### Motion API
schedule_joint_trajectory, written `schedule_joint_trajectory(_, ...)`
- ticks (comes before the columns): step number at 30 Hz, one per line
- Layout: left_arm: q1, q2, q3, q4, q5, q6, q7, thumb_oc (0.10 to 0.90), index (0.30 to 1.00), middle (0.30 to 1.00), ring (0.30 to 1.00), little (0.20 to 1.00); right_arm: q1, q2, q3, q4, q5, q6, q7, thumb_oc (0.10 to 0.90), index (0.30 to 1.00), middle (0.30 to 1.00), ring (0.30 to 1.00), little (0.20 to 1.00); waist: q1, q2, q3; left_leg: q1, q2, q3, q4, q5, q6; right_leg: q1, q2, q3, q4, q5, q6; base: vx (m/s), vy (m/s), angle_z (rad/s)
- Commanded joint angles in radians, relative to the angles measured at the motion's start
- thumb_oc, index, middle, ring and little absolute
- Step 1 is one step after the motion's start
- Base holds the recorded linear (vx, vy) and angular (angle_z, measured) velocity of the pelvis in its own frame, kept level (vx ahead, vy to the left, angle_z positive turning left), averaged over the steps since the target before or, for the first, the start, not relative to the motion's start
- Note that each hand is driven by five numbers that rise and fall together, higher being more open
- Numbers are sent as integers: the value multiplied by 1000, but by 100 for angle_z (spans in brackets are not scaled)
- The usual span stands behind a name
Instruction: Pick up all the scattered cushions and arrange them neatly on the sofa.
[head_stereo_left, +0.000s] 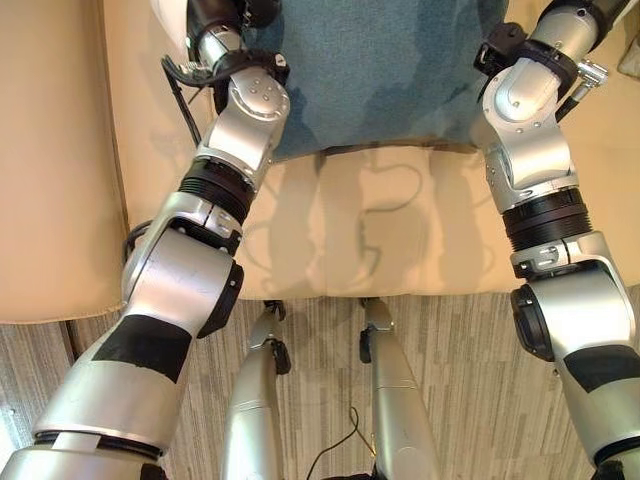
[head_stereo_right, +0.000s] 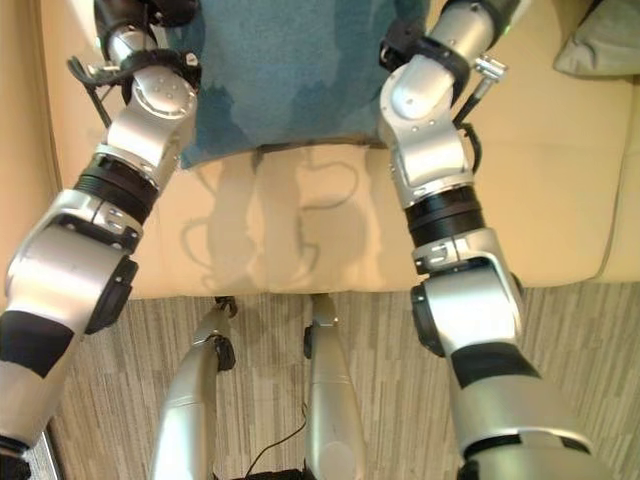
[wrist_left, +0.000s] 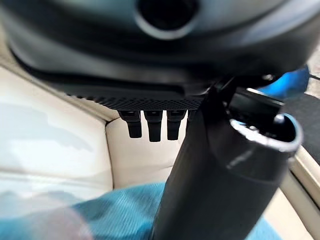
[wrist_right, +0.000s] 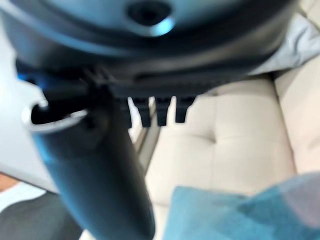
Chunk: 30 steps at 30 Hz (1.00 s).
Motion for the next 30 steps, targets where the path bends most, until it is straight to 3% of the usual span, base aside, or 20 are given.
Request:
schedule_joint_trajectory(1,-77,1,18,-35,-2,-68,-13,800,900,900,900,900,17,-49,-12,4,21,-47,27,800,900,900,900,900,1,13,-123,-39,-18,-57,0,-188,-24,-49,29,-61,19,-141,0,94,-7,0)
schedule_joint_trajectory(8,-55,108,84,-56,-66,-90,-28,800,900,900,900,900,39,-51,12,23,73,-54,94,800,900,900,900,900,11,23,-110,-44,-14,-58,6,-183,-28,-53,30,-66,23,-142,-2,20,-1,0)
schedule_joint_trajectory(10,19,143,157,-157,-129,-136,-29,800,900,900,900,900,112,-65,-79,-37,119,-99,92,800,900,900,900,900,15,29,-105,-38,-15,-47,-5,-154,-24,-48,23,-84,26,-132,-9,0,0,0)
schedule_joint_trajectory(12,57,151,172,-203,-131,-154,-36,800,900,900,900,900,152,-86,-110,-52,120,-111,100,800,900,900,900,900,17,30,-114,-29,-17,-50,-9,-155,-24,-41,23,-88,31,-138,-11,39,-11,2)
schedule_joint_trajectory(13,144,188,216,-315,-173,-229,-76,800,900,900,900,900,214,-133,-171,-65,133,-133,113,800,900,900,900,900,22,30,-128,-14,-20,-54,-11,-162,-21,-29,25,-89,41,-150,-13,58,-10,6)
schedule_joint_trajectory(14,156,187,218,-323,-175,-229,-79,800,900,900,900,900,222,-133,-172,-67,135,-134,116,800,900,900,900,900,22,31,-133,-12,-20,-54,-12,-163,-21,-28,25,-90,43,-152,-13,94,-24,9)
schedule_joint_trajectory(16,289,212,287,-444,-251,-296,-121,800,900,900,900,900,324,-177,-255,-81,165,-156,140,800,900,900,900,900,25,30,-155,5,-24,-56,-11,-176,-18,-10,27,-92,59,-166,-17,73,-28,8)
schedule_joint_trajectory(21,535,239,373,-613,-294,-322,-190,800,900,900,900,900,560,-178,-391,-140,226,-196,210,800,900,900,900,900,35,34,-200,63,-30,-63,-19,-191,-18,43,27,-101,72,-189,-16,73,-27,11)
schedule_joint_trajectory(22,693,241,425,-690,-303,-340,-236,800,900,900,900,900,684,-163,-449,-159,224,-193,241,800,900,900,900,900,44,33,-214,102,-32,-67,-20,-199,-18,89,24,-107,71,-200,-15,116,-45,1)
schedule_joint_trajectory(24,796,222,453,-739,-340,-356,-271,800,900,900,900,900,763,-150,-469,-174,212,-181,254,800,900,900,900,900,50,32,-225,138,-34,-72,-23,-205,-18,132,24,-114,67,-207,-14,135,-40,3)
schedule_joint_trajectory(25,996,208,483,-789,-424,-378,-416,800,900,900,900,900,881,-142,-508,-157,189,-157,302,800,900,900,900,900,66,34,-233,196,-33,-81,-20,-213,-17,199,21,-127,75,-226,-13,161,-17,19)
schedule_joint_trajectory(26,1098,192,494,-797,-448,-382,-487,800,900,900,900,900,938,-129,-513,-140,178,-146,332,800,900,900,900,900,74,34,-236,234,-30,-85,-21,-216,-17,237,19,-136,76,-236,-13,210,-6,23)
schedule_joint_trajectory(28,1256,168,505,-748,-473,-354,-624,800,900,900,900,900,1075,-107,-540,-121,116,-130,387,800,900,900,900,900,82,39,-252,313,-28,-91,-25,-225,-16,316,15,-155,84,-254,-13,129,15,10)
schedule_joint_trajectory(30,1374,136,515,-690,-475,-334,-681,800,900,900,900,900,1164,-97,-565,-91,93,-118,438,800,900,900,900,900,82,38,-261,374,-25,-94,-11,-238,-14,388,11,-172,89,-268,-13,61,20,12)
